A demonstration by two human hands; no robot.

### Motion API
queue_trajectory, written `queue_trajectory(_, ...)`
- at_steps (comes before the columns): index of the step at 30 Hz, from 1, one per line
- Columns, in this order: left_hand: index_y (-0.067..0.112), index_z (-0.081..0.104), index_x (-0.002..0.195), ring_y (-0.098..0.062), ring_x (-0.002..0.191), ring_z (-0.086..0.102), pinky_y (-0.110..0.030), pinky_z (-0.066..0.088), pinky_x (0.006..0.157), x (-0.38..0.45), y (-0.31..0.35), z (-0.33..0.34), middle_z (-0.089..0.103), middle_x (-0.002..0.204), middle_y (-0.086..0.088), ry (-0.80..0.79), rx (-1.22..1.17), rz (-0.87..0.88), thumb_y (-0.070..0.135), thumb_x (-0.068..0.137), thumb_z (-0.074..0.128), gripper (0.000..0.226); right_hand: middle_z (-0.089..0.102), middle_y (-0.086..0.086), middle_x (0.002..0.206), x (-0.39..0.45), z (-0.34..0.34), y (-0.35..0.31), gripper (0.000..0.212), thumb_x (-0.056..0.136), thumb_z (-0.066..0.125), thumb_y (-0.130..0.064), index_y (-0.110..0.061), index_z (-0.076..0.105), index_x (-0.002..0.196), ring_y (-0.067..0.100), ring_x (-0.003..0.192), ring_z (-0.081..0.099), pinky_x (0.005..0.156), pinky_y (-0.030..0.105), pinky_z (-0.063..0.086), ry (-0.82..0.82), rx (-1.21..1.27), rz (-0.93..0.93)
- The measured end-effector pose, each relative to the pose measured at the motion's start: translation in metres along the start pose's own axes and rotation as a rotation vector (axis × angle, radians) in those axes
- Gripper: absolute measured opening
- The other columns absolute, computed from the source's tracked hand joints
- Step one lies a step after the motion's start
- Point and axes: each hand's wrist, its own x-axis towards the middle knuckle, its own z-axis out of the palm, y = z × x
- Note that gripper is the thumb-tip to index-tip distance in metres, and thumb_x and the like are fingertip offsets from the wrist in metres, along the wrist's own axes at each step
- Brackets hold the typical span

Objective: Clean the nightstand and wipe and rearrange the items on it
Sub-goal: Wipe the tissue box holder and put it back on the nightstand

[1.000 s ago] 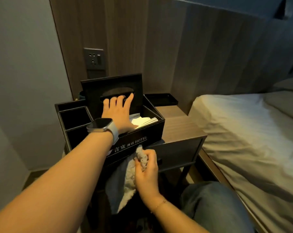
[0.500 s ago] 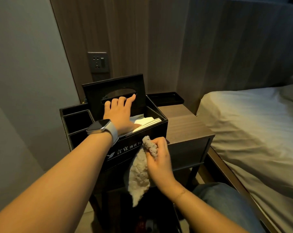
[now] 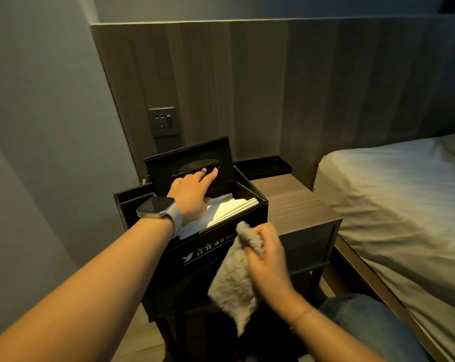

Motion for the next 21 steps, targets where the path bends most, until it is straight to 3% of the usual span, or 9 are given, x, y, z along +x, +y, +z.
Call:
queue_trajectory(2, 0.023, 0.035, 0.146, -0.021, 0.137, 0.033, -0.039, 0.035, 0.107, -0.012, -0.005, -0.009, 0.038, 0.149, -0.001, 0.058, -0.101, 0.054, 0.019, 0.096, 0.048, 0.051, 0.05, 0.0, 0.089, 0.019, -0.028, -0.012, 0.02, 0.084, 0.057, 0.008, -0.011, 0.053, 0.083, -0.004, 0.077, 0.051, 0.066, 0.006, 0.04, 0.042, 0.003, -0.06)
queue_trajectory(4, 0.022, 0.056, 0.129, -0.019, 0.122, 0.047, -0.04, 0.047, 0.091, -0.03, -0.009, -0.023, 0.055, 0.13, 0.003, 0.274, -0.16, 0.127, 0.013, 0.093, 0.051, 0.037, 0.051, -0.003, 0.091, 0.043, -0.048, -0.021, 0.017, 0.084, 0.059, 0.004, -0.012, 0.056, 0.086, -0.005, 0.08, 0.051, 0.068, 0.005, 0.04, 0.088, -0.037, -0.117)
queue_trajectory(6, 0.021, 0.061, 0.119, -0.022, 0.108, 0.051, -0.039, 0.049, 0.077, -0.047, -0.013, -0.037, 0.059, 0.115, 0.002, 0.507, -0.144, 0.148, 0.01, 0.087, 0.057, 0.034, 0.053, -0.002, 0.094, 0.067, -0.052, -0.023, 0.017, 0.084, 0.06, 0.001, -0.014, 0.058, 0.092, -0.006, 0.084, 0.051, 0.07, 0.004, 0.039, 0.066, -0.123, -0.135)
queue_trajectory(8, 0.021, 0.057, 0.124, -0.026, 0.112, 0.047, -0.039, 0.039, 0.085, -0.053, -0.018, -0.045, 0.054, 0.121, -0.001, 0.61, -0.046, 0.067, 0.014, 0.081, 0.066, 0.044, 0.056, 0.001, 0.099, 0.08, -0.044, -0.016, 0.018, 0.084, 0.06, -0.002, -0.016, 0.059, 0.096, -0.005, 0.087, 0.051, 0.071, 0.005, 0.039, 0.02, -0.162, -0.096)
queue_trajectory(10, 0.024, 0.053, 0.13, -0.028, 0.123, 0.04, -0.041, 0.027, 0.095, -0.053, -0.022, -0.048, 0.048, 0.134, -0.001, 0.6, 0.055, -0.005, 0.019, 0.08, 0.068, 0.053, 0.058, 0.001, 0.102, 0.08, -0.034, -0.009, 0.018, 0.086, 0.06, -0.007, -0.021, 0.058, 0.097, -0.001, 0.091, 0.054, 0.076, 0.013, 0.044, 0.024, -0.1, -0.018)
queue_trajectory(12, 0.025, 0.052, 0.133, -0.026, 0.124, 0.047, -0.042, 0.034, 0.097, -0.056, -0.022, -0.045, 0.051, 0.136, 0.002, 0.538, -0.005, 0.027, 0.02, 0.088, 0.062, 0.046, 0.06, 0.0, 0.102, 0.073, -0.031, -0.005, 0.019, 0.088, 0.06, -0.01, -0.027, 0.057, 0.096, 0.01, 0.095, 0.059, 0.079, 0.024, 0.048, 0.053, 0.044, 0.063)
queue_trajectory(14, 0.025, 0.053, 0.132, -0.02, 0.113, 0.058, -0.04, 0.05, 0.085, -0.067, -0.015, -0.04, 0.061, 0.126, 0.007, 0.502, -0.165, 0.086, 0.019, 0.094, 0.054, 0.038, 0.063, -0.001, 0.098, 0.062, -0.037, -0.002, 0.018, 0.089, 0.061, -0.009, -0.025, 0.057, 0.097, 0.012, 0.093, 0.061, 0.075, 0.025, 0.048, 0.033, 0.17, 0.149)
queue_trajectory(16, 0.028, 0.056, 0.129, -0.013, 0.104, 0.062, -0.034, 0.054, 0.077, -0.083, -0.003, -0.028, 0.066, 0.115, 0.012, 0.489, -0.219, 0.146, 0.021, 0.094, 0.056, 0.036, 0.064, -0.001, 0.095, 0.052, -0.047, 0.005, 0.017, 0.088, 0.061, -0.007, -0.022, 0.059, 0.098, 0.013, 0.089, 0.062, 0.073, 0.026, 0.047, 0.004, 0.191, 0.212)
queue_trajectory(21, 0.028, 0.063, 0.119, -0.015, 0.111, 0.058, -0.037, 0.051, 0.086, -0.11, 0.019, 0.015, 0.063, 0.12, 0.012, 0.358, -0.162, 0.138, 0.026, 0.092, 0.058, 0.028, 0.065, -0.002, 0.092, 0.037, -0.077, 0.013, 0.016, 0.087, 0.062, -0.006, -0.021, 0.061, 0.094, 0.015, 0.088, 0.062, 0.066, 0.025, 0.044, 0.056, 0.12, 0.258)
